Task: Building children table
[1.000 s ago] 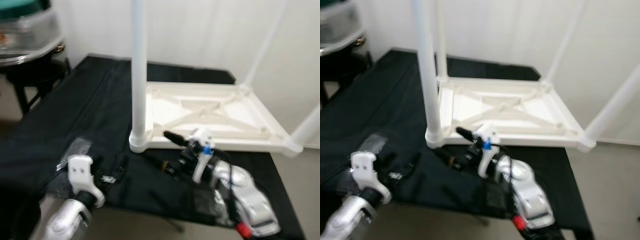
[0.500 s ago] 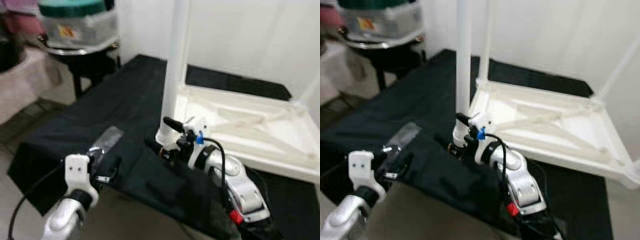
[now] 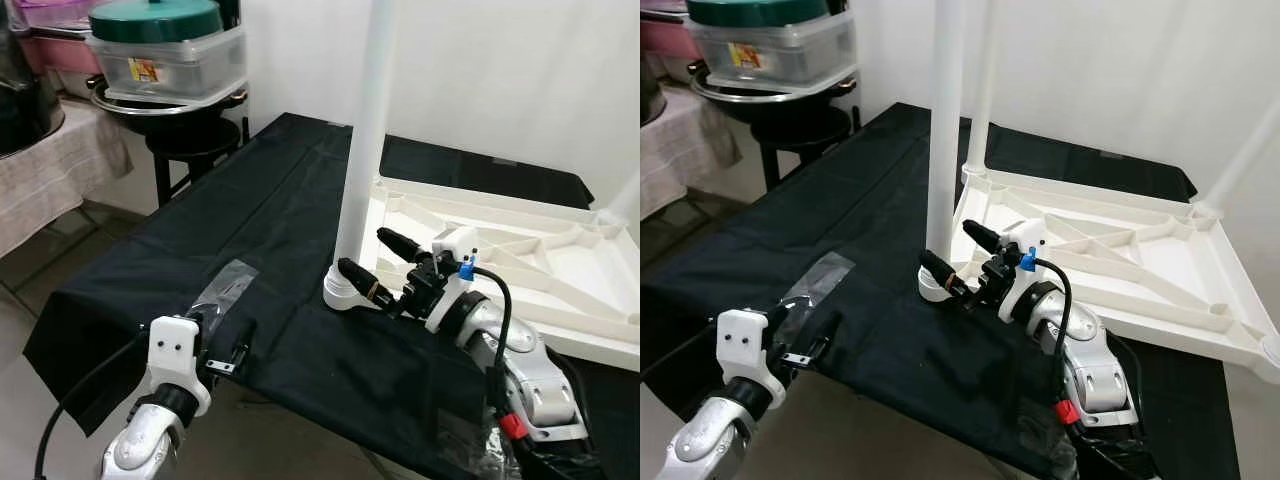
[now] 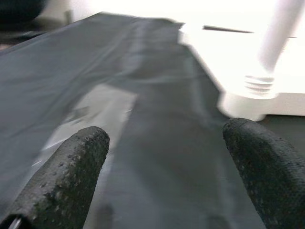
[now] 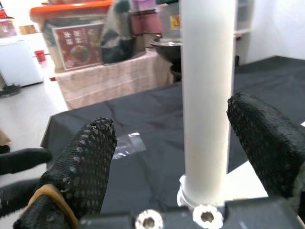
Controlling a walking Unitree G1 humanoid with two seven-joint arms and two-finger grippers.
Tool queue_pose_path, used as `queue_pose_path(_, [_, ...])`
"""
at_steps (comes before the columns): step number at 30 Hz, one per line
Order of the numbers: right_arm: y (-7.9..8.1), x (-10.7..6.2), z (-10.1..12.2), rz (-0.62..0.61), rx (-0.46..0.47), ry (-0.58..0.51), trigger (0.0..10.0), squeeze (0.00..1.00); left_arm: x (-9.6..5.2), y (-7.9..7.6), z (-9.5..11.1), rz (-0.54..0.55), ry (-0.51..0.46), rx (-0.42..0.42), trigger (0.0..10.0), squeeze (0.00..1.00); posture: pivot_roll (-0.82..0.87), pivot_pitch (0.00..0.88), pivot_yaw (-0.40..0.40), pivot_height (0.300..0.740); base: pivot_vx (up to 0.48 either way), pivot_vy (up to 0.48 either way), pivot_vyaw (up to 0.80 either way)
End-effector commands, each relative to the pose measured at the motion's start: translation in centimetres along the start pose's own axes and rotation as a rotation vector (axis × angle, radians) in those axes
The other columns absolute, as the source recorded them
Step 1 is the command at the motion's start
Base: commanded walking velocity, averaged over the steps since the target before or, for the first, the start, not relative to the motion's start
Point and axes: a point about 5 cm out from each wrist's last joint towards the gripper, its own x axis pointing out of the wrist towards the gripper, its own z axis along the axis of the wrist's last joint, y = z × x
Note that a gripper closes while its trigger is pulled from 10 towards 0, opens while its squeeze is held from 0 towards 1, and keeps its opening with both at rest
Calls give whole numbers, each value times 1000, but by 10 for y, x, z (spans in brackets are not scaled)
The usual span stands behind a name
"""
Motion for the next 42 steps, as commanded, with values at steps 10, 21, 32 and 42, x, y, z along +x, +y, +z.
queue_pose_path(10, [-18, 33, 8, 17, -90, -3, 10000, 0, -11, -7, -8, -47, -7, 47, 10000, 0, 18, 64, -77, 740, 0, 0, 0])
queue_pose_path(21, [-37, 46, 18, -50, -135, 6, 10000, 0, -28, -3, -9, 23, -29, 23, 10000, 0, 37, 104, -83, 740, 0, 0, 0])
queue_pose_path(32, [-46, 54, 24, -9, -144, -4, 0, 0, -39, -5, -6, 55, -33, 38, 10000, 0, 56, 153, -86, 740, 0, 0, 0])
queue_pose_path(42, [-46, 57, 32, 133, -154, 17, 0, 0, -35, -5, -7, 55, -34, 41, 10000, 0, 61, 163, -97, 740, 0, 0, 0])
